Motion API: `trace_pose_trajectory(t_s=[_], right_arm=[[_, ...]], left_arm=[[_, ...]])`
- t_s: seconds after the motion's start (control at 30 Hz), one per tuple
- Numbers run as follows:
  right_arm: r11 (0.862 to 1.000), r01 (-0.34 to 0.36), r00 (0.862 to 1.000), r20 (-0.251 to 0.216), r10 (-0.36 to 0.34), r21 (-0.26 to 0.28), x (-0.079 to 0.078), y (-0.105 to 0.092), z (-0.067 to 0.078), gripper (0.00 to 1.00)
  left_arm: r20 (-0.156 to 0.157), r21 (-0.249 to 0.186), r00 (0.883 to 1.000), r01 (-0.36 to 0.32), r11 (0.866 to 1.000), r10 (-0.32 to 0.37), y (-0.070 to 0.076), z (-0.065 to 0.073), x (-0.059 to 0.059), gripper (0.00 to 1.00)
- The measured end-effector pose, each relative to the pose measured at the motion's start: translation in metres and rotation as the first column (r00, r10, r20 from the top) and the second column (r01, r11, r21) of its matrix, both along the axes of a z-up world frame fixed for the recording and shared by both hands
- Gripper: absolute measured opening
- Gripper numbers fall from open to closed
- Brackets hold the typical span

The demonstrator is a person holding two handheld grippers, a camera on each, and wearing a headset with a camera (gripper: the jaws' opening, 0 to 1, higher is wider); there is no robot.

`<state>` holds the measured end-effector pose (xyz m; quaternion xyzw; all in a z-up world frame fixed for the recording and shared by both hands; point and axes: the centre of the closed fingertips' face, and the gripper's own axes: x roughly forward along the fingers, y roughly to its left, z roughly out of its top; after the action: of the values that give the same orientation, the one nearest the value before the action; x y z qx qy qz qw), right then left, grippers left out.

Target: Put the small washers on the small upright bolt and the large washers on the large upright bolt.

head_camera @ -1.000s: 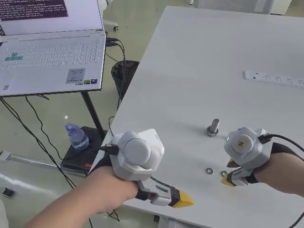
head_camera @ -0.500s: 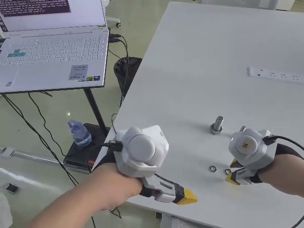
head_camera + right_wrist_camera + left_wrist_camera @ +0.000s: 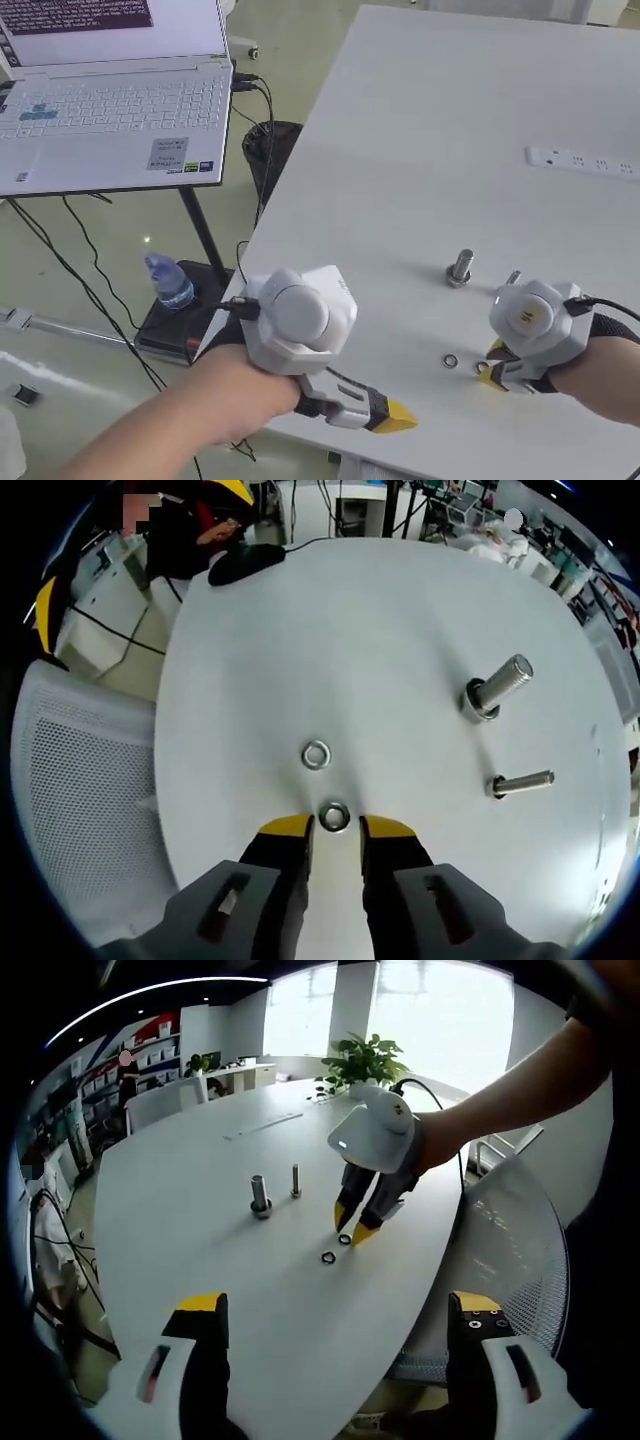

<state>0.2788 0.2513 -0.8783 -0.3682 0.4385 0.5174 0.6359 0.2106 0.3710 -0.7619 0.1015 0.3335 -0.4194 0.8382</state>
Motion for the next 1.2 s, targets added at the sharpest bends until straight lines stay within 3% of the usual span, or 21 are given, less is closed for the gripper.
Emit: trace_pose_trajectory(t_s=[0.47, 0.87, 1.2], right_arm=[[1.0, -0.004, 1.0, 0.008, 0.004, 0.002, -0.0022, 0.0027, 0.0, 0.15], [0.993, 0.012, 0.999, -0.03, -0.016, -0.117, 0.0015, 0.0026, -0.0018, 0.13], [0.995, 0.058, 0.997, -0.046, -0.061, -0.075, 0.0004, 0.0025, -0.0008, 0.12]], left_arm=[[0.0, 0.002, 1.0, -0.003, 1.0, 0.003, -0.0001, -0.001, 0.0004, 0.9], [-0.002, 0.009, 1.0, 0.003, 1.0, -0.003, -0.0011, -0.0012, 0.001, 0.89], [0.006, 0.01, 1.0, 0.002, 1.0, -0.002, 0.0, 0.0032, 0.0033, 0.89]])
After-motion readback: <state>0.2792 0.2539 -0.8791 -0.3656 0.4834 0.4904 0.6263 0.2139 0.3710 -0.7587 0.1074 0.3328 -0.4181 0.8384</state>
